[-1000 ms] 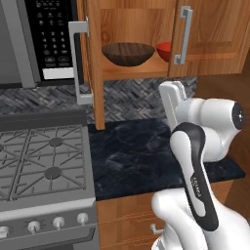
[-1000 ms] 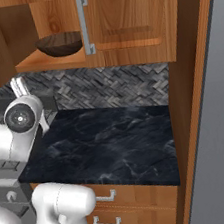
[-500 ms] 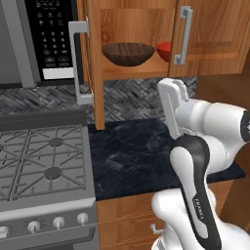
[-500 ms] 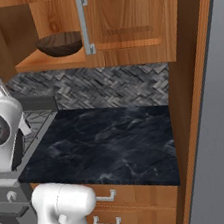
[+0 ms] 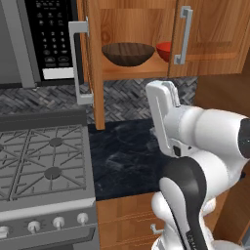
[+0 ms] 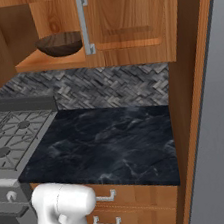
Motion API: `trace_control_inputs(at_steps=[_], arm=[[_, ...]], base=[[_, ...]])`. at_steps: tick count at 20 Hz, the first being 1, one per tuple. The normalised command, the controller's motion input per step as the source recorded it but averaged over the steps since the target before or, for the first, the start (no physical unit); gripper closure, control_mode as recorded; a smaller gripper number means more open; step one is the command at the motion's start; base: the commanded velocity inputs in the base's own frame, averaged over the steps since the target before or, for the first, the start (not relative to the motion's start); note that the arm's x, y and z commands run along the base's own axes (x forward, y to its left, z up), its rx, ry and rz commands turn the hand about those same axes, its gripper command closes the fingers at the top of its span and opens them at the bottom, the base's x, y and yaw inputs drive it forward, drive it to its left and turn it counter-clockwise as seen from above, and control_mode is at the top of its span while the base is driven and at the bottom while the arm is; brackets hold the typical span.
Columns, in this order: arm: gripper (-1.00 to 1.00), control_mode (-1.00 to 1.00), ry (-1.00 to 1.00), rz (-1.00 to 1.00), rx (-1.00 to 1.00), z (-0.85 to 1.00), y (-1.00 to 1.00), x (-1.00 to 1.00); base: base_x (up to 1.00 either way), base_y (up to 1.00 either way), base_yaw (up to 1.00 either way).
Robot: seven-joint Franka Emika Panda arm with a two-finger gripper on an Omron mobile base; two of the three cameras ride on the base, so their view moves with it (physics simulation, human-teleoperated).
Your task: Open the cabinet. Pick the bowls from the counter and place them in the cabinet. Then close the cabinet.
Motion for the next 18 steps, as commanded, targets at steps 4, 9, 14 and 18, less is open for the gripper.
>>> trace_control_inputs(at_steps=[4,9,14,18], arm=[[-1.0,-1.0,-0.04,-0.12,0.16,-0.33,0.53,-0.48],[-1.0,-1.0,-0.19,-0.17,0.23,-0.51,0.72,-0.16],[-1.0,-1.0,-0.26,-0.19,0.27,-0.5,0.68,-0.12],[-1.0,-1.0,-0.29,-0.19,0.23,-0.49,0.52,-0.08]], base=[[0.0,0.0,0.0],[0.0,0.0,0.0],[0.0,0.0,0.0],[0.0,0.0,0.0]])
